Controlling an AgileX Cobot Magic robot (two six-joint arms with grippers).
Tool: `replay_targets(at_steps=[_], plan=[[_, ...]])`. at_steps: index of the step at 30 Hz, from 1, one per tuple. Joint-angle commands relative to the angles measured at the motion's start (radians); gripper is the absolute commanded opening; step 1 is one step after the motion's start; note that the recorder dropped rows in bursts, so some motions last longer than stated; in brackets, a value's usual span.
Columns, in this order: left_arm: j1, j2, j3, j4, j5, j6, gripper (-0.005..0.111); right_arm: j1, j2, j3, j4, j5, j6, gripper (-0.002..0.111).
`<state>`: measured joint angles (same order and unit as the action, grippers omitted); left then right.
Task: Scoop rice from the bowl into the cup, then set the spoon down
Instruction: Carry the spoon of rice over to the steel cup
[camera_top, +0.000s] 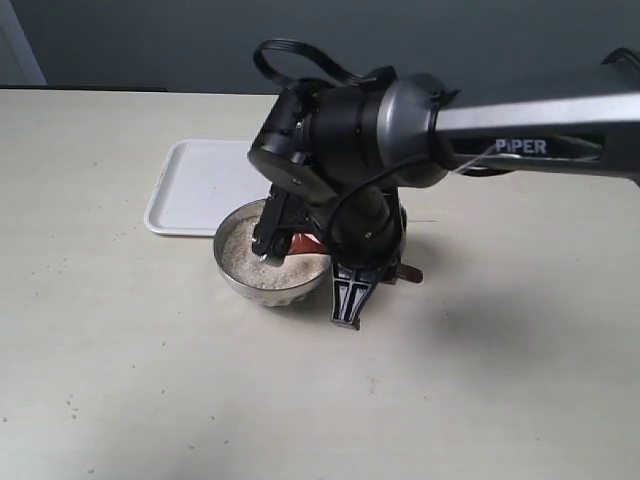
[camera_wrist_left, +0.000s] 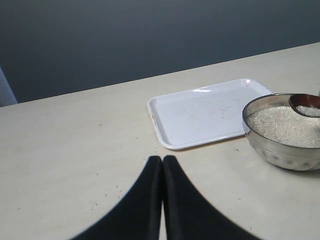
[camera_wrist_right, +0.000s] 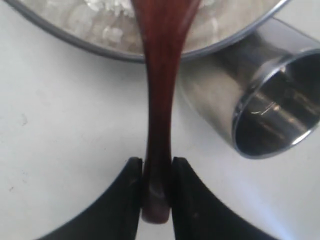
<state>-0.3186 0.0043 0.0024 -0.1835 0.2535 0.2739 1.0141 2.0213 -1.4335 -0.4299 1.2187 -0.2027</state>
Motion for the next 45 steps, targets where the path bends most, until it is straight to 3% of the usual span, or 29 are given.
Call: replay_targets(at_steps=[1, 18, 27, 34, 45], plan=[[-0.002, -0.004, -0.002, -0.001, -0.015, -0.002, 0.001, -0.026, -0.052, 0.003, 0.013, 0.002, -0.003, -0.001], [-0.002, -0.004, -0.002, -0.001, -0.015, -0.002, 0.001, -0.239, -0.146, 0.003, 0.085, 0.002, -0.034, -0.001], [-0.002, -0.004, -0.002, -0.001, -0.015, -0.002, 0.001, -0.305, -0.150, 0.008, 0.077, 0.002, -0.066, -0.001], [-0.002, -0.004, -0.002, -0.001, -0.015, -0.002, 0.001, -0.307, -0.181, 0.138, 0.044, 0.002, -0.095, -0.001], [-0.002, -0.004, -0.002, -0.001, -0.015, -0.002, 0.001, -0.307, -0.181, 0.153, 0.051, 0.002, -0.091, -0.001]])
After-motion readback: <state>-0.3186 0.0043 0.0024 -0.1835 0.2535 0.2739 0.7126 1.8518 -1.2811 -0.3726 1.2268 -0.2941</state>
